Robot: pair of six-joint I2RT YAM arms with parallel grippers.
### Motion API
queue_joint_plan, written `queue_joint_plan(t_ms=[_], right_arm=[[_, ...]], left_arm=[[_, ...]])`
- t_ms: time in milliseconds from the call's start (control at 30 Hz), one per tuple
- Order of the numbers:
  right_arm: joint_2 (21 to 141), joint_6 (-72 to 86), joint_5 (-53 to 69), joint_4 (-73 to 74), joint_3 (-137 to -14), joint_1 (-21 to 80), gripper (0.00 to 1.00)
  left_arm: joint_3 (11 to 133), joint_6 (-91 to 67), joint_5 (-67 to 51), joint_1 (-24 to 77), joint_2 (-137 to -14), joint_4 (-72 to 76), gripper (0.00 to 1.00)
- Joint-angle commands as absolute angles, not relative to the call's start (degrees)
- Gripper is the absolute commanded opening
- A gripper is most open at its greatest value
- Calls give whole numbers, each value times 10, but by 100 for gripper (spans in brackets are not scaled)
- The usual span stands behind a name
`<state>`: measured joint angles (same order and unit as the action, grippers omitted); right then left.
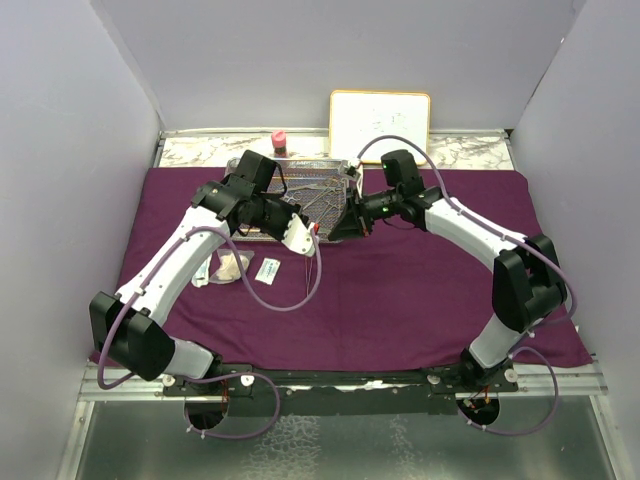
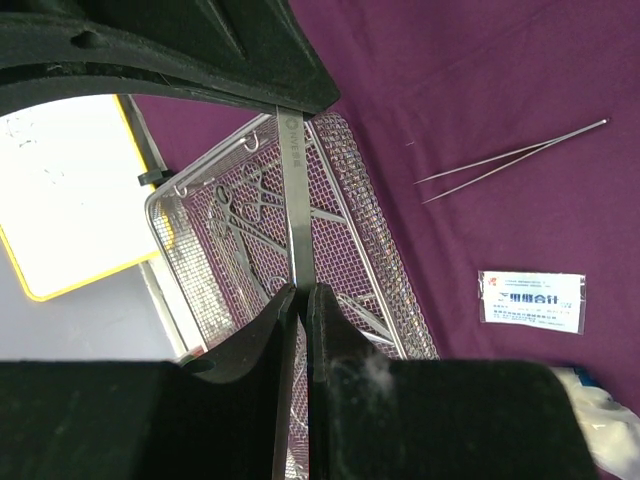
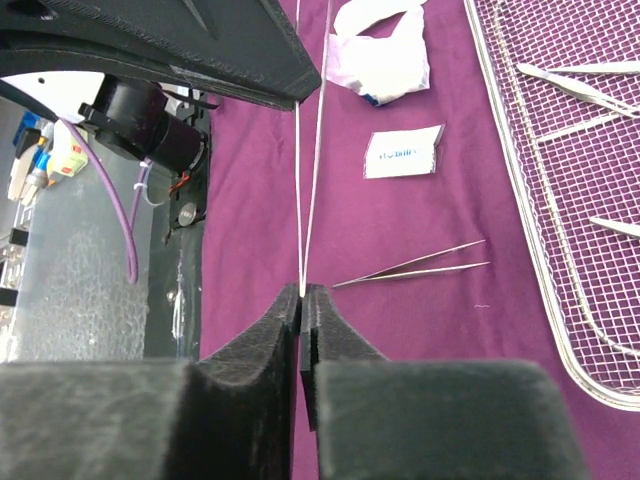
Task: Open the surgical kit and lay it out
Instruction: Place the medical item in the surgical kit.
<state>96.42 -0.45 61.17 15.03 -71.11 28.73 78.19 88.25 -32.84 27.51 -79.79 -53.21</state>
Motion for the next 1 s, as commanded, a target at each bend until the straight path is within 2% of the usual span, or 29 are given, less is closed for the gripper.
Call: queue_joint_plan(t_ms=[0,100,333,500,633,833,967], right_arm=[[962,-2,611,138,-724,291,1],[956,-2,593,130,-716,291,1],[904,-10,446,83,-665,290,1],[854,-21,291,46,-628,291,1],[823,-32,185,27,-609,291,1],[793,-50,91,-12,-574,291,1],[796,-57,48,-23,-571,291,1]], left_arm=[[785,897,-357,279,-784,-548,0],[784,892,-357,279,-783,-548,3],[786,739,-344,277,-766,-487,48],[779,563,-342,273,-753,-402,63],[757,367,-292,272,-753,-301,82],[773,153,-216,271,-784,-220,85],[803,-3,-209,266,-814,-178,78]])
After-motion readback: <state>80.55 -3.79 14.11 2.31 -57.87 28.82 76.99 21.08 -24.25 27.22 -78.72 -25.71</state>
